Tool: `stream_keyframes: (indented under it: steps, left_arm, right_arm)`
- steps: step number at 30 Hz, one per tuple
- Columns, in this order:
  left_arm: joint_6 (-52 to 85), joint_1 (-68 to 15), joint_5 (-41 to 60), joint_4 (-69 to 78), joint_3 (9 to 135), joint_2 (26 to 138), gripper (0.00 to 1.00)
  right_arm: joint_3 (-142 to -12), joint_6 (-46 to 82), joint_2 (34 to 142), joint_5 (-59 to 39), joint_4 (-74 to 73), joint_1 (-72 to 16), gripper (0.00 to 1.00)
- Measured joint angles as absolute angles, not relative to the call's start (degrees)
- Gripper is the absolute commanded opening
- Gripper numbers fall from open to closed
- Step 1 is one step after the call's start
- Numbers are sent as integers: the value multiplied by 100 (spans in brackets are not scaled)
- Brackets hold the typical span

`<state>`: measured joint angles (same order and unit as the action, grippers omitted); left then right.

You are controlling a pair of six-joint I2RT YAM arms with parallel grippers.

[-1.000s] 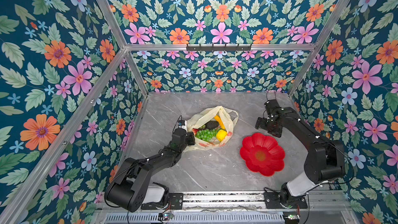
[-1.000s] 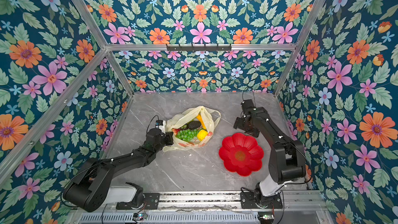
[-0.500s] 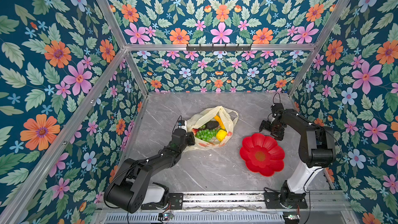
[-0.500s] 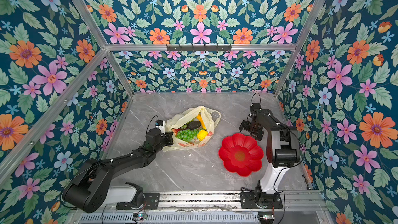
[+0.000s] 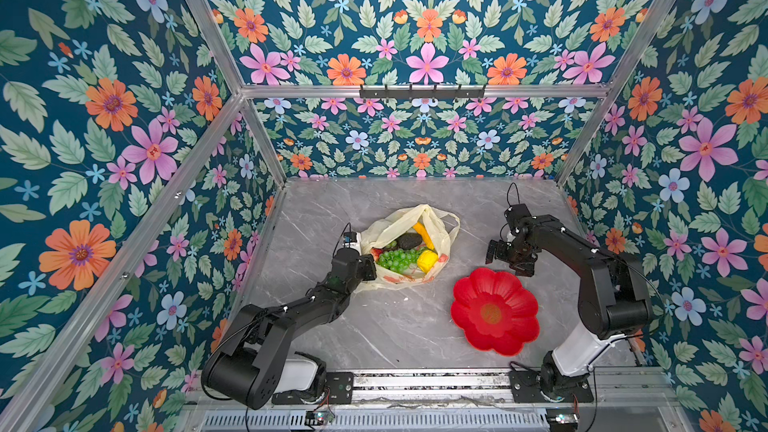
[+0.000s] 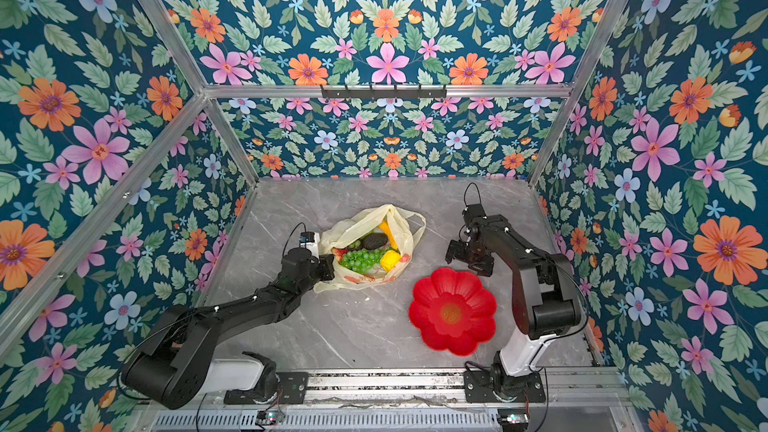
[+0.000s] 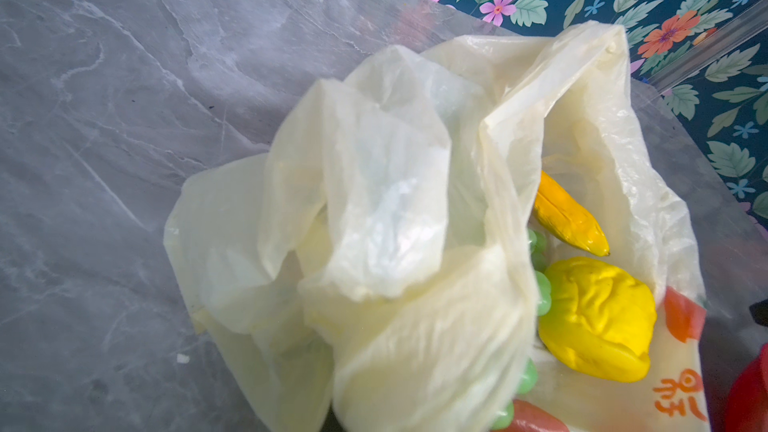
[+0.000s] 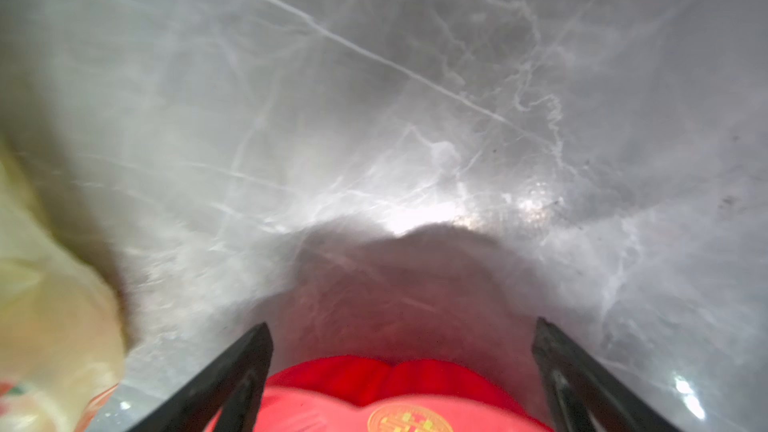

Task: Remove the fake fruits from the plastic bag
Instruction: 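Reach the right gripper into the bag over the yellow lemon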

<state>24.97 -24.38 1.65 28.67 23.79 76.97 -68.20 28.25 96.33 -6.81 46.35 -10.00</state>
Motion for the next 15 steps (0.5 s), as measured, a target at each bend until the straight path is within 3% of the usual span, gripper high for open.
stream_keyframes:
  steps: [7,11,15]
  left_arm:
    - [2456,-2491,158,2869,2377,7697,0]
    - [2292,-2805,-82,2810,2473,7664,0]
    - [2121,-3089,-355,2744,2574,7701,0]
  right_arm:
    - [-7625,3350,9002,-346,4849,-2075,97]
    - [-8193,3660,9190,-381,4657,-2790,90]
    - [-8580,3946,9762,-552,4080,-3308,90]
